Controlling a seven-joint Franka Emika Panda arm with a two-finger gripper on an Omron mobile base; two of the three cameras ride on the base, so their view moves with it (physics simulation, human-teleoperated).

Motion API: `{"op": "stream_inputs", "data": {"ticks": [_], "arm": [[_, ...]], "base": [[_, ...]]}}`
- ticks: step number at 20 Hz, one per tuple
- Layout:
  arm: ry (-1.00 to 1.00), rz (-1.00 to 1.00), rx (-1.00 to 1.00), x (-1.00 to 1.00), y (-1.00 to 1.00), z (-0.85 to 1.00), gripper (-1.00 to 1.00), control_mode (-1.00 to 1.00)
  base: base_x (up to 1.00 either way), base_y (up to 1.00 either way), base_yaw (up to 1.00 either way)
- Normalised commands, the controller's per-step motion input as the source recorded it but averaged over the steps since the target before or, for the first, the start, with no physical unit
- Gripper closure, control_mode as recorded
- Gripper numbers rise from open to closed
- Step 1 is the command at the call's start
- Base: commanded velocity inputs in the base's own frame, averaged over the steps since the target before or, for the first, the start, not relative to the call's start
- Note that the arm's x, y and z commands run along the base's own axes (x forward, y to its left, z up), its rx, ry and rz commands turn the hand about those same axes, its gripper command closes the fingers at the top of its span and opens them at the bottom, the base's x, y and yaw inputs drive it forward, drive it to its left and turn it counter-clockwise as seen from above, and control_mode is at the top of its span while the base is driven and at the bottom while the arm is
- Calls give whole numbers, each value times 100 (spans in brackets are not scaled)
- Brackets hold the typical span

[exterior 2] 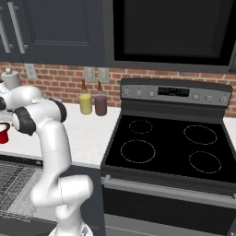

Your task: Pick up the cup and bowl from the counter, place them in the dishwasher, and close the dishwasher door.

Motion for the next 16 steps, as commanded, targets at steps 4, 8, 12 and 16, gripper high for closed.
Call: {"op": "stream_inputs", "data": {"ticks": [4,8,12,16], "arm": [[0,0,0,-5,3,-15,-100,-100],[0,0,0,0,5,-24,-100,-100],[0,0,0,0,2,-36,-100,-100],[0,0,0,0,0,-37,-100,-100]], "base": [[0,0,0],[0,0,0],[0,0,0],[0,0,0]]}}
